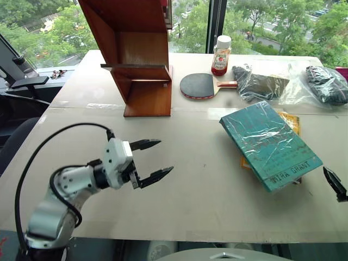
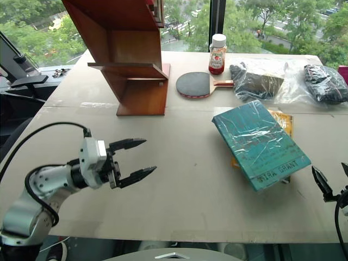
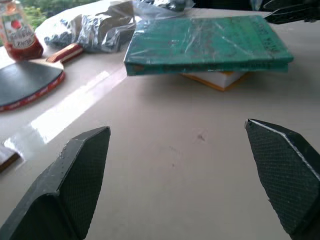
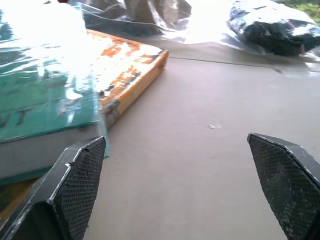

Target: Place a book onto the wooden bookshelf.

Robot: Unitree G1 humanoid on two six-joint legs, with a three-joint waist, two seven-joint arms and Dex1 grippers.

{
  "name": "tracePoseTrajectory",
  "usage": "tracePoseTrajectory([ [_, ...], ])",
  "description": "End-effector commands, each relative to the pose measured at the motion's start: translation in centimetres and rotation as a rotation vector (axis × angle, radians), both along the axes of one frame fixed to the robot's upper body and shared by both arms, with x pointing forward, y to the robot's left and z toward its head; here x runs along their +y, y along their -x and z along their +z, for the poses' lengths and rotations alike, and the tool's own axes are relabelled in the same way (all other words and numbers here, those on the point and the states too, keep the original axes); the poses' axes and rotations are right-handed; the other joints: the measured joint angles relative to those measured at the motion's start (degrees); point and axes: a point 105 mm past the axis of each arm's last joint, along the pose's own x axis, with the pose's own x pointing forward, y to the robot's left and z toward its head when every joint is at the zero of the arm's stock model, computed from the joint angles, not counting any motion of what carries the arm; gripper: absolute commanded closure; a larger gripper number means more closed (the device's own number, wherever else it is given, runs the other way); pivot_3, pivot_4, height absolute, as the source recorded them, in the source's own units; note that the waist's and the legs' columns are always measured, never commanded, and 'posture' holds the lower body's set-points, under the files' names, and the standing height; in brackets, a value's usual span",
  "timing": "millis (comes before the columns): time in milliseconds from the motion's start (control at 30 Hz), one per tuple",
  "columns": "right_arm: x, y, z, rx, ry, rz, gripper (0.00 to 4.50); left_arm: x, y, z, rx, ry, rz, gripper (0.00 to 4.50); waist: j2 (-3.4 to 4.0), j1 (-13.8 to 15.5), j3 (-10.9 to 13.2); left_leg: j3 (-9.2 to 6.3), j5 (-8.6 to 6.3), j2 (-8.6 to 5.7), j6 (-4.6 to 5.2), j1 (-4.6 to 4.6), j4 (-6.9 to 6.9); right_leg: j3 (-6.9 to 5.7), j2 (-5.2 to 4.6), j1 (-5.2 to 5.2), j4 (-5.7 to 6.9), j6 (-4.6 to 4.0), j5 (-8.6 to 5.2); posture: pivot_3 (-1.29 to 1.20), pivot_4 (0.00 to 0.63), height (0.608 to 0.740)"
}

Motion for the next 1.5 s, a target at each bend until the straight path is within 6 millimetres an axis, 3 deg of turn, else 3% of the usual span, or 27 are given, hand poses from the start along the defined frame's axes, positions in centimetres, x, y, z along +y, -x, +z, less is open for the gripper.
tracePoseTrajectory([
  [33,-1.1,-1.8,2.0,0.019,0.032,-0.089,0.0,-0.3,-0.5,2.3,-0.011,-0.006,-0.09,0.06,0.03,-0.14,0.02,0.03,0.0,-0.01,0.0,0.0,0.0,0.02,0.01,0.0,0.0,-0.03,0.02,0.0,0.15,0.74],
  [133,0.4,-3.8,2.3,0.054,0.036,-0.065,0.81,-0.1,-1.4,3.9,-0.03,-0.043,-0.124,0.0,0.0,-0.2,0.03,-0.01,0.0,-0.01,0.01,0.01,0.0,0.03,0.1,0.02,0.0,-0.02,0.02,0.0,0.15,0.74],
  [233,0.4,-5.9,3.1,0.085,0.082,-0.118,2.07,0.5,-1.7,5.2,-0.022,-0.084,-0.159,0.0,-0.03,-0.4,0.07,-0.08,0.01,0.09,0.02,0.02,0.0,0.03,0.26,0.02,0.01,0.16,-0.09,0.0,0.15,0.74],
  [300,0.3,-6.8,3.5,0.105,0.108,-0.128,3.1,0.8,-1.6,5.5,-0.008,-0.115,-0.179,0.0,0.03,-0.55,0.11,-0.04,0.01,0.08,0.02,0.04,0.02,0.06,0.25,0.02,0.02,0.17,-0.09,0.0,0.15,0.74],
  [333,0.5,-7.2,3.7,0.116,0.124,-0.115,3.9,0.9,-1.6,5.7,-0.001,-0.12,-0.183,0.0,0.04,-0.55,0.11,-0.04,0.01,0.06,0.02,0.02,0.01,0.06,0.23,0.02,0.02,0.16,-0.09,0.0,0.15,0.74],
  [400,1.5,-8.4,4.0,0.155,0.102,-0.065,4.47,1.3,-1.4,6.1,0.019,-0.139,-0.199,0.0,-0.06,-0.48,0.21,-0.07,0.01,0.05,0.02,0.01,-0.01,0.05,0.23,0.03,0.02,0.14,-0.08,0.0,0.15,0.74],
  [467,1.9,-9.5,4.5,0.185,0.085,-0.041,4.47,1.4,-1.4,6.8,0.032,-0.119,-0.199,0.0,-0.08,-0.5,0.24,-0.07,0.01,0.06,0.02,-0.03,-0.02,0.05,0.24,0.0,0.01,-0.02,0.02,0.0,0.15,0.74],
  [567,0.8,-10.5,4.9,0.24,0.107,-0.04,4.47,1.0,-1.1,7.1,0.049,-0.118,-0.21,0.0,-0.12,-0.42,0.27,-0.07,0.01,0.06,0.02,-0.05,-0.01,0.05,0.24,0.01,0.0,-0.03,0.02,0.0,0.15,0.74],
  [767,-0.2,-11.8,4.5,0.406,0.097,0.03,4.47,0.4,-0.9,7.4,0.051,-0.11,-0.21,0.0,-0.17,-0.37,0.32,-0.06,0.01,0.04,0.02,-0.05,-0.01,0.05,0.23,0.01,-0.02,-0.04,0.04,0.0,0.15,0.74],
  [933,0.8,-13.0,3.9,0.472,0.024,0.119,4.47,-0.1,-0.6,7.3,0.057,-0.098,-0.207,0.0,-0.17,-0.91,0.34,-0.08,0.01,0.06,0.03,-0.04,-0.01,0.05,0.26,0.01,0.0,-0.03,0.05,0.0,0.15,0.74],
  [1067,3.3,-12.5,3.0,0.562,-0.025,0.271,4.47,0.1,-0.6,7.2,0.056,-0.104,-0.188,0.0,-0.19,-1.26,0.35,-0.09,0.01,0.06,0.03,-0.06,-0.01,0.05,0.25,0.01,-0.01,-0.01,0.06,0.0,0.15,0.74],
  [1500,13.3,-9.6,4.4,0.636,-0.169,0.717,4.47,0.3,-0.5,6.6,0.079,-0.109,-0.182,0.0,-0.21,-1.56,0.41,-0.13,0.01,0.08,0.03,-0.03,-0.01,0.03,0.29,0.0,0.03,0.02,0.05,0.0,0.15,0.74],
])
